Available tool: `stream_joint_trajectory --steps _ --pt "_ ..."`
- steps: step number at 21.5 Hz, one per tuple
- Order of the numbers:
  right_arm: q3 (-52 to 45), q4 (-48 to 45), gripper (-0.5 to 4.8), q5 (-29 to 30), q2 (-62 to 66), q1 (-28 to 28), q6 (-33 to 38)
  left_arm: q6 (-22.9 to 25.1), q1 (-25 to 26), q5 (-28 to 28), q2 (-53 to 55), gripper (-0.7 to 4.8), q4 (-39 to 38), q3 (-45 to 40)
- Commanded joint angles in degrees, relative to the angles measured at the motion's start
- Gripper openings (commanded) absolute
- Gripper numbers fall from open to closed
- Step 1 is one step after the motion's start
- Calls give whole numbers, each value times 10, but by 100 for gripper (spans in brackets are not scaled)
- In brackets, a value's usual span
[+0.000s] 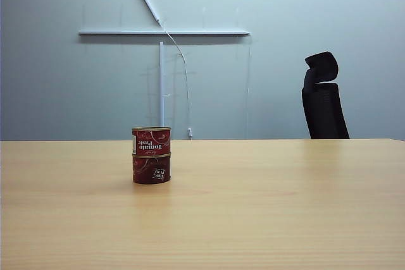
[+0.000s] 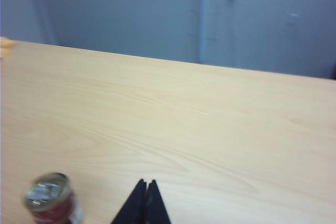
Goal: Stack a can of tomatoes on the right onto the can of tomatoes on the left.
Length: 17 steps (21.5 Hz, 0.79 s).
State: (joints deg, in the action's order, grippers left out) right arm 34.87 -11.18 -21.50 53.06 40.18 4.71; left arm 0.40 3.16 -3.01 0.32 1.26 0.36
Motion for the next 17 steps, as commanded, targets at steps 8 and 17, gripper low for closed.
stream_joint_trajectory --steps 8,17 --pt "-42 -5 -5 -45 -44 1 2 0 1 -2 0 -4 5 2" --pt "-42 -4 -5 -43 -43 1 2 0 1 -2 0 -4 5 2"
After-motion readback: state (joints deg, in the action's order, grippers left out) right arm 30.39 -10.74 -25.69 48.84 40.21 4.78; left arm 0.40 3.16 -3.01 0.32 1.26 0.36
